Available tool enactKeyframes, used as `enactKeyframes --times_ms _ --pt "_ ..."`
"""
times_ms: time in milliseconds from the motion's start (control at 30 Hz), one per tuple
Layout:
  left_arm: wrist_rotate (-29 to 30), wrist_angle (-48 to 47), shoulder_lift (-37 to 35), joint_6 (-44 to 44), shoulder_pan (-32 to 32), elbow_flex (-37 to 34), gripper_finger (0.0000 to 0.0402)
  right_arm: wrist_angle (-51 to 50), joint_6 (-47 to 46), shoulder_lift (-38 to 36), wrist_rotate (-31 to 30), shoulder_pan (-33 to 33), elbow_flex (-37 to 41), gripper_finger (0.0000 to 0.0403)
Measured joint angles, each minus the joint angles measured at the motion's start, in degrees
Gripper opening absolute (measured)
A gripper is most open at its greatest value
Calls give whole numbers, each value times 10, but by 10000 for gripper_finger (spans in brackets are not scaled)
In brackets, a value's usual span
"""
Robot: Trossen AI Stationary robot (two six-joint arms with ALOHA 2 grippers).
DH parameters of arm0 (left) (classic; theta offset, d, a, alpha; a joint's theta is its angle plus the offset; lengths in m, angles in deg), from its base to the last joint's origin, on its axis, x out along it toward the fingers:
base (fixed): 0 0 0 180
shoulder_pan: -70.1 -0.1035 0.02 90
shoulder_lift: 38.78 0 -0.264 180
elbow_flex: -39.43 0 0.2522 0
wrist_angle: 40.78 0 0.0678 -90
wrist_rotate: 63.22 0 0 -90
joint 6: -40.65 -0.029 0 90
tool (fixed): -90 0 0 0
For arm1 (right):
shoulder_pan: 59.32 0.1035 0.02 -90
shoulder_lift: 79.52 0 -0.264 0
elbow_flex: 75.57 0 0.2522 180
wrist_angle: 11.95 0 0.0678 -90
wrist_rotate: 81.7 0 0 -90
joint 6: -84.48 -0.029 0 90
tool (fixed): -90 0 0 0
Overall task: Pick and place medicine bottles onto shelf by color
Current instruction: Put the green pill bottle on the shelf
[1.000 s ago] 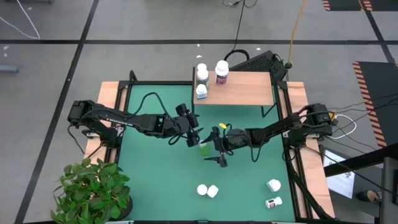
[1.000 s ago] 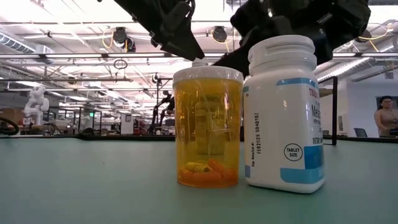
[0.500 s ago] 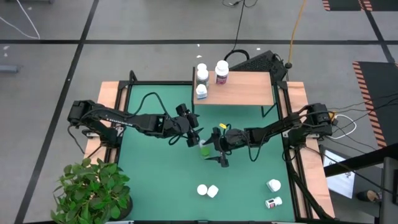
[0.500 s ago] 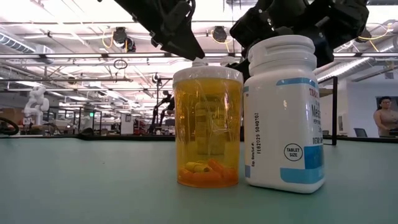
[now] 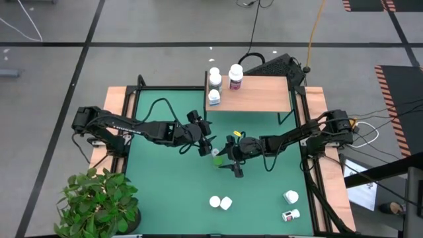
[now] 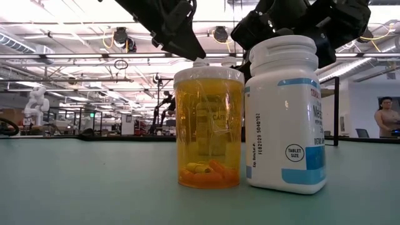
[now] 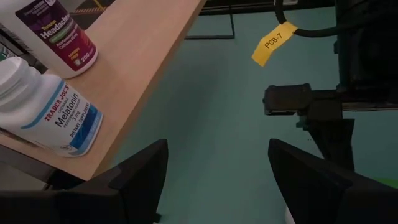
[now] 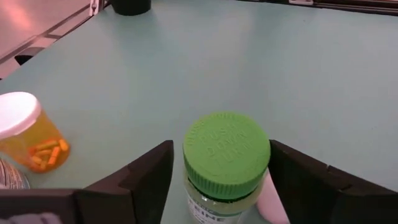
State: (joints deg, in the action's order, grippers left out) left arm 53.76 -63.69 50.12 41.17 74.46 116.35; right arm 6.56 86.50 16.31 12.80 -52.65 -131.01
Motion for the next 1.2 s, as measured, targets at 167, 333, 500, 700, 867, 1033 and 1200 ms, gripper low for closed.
enactKeyframes --times_ms 167,333,500,700,867,1033,1200 --pt "0 0 0 0 0 0 280 -2 -5 -5 -1 0 0 222" --pt "18 -7 0 11 0 0 280 -48 -13 -78 -23 0 0 195" --pt "44 -28 0 16 -4 0 280 -142 -14 -212 -98 -14 0 195" --pt "46 -31 0 17 -10 0 280 -249 -11 -351 -137 -92 -20 194" --pt "46 -30 0 19 -18 0 280 -343 24 -360 -135 -190 -95 195" --pt "46 -31 0 27 -22 0 280 -373 50 -307 -108 -273 -158 195" --pt "46 -30 0 31 -21 0 280 -369 43 -248 -62 -330 -179 196"
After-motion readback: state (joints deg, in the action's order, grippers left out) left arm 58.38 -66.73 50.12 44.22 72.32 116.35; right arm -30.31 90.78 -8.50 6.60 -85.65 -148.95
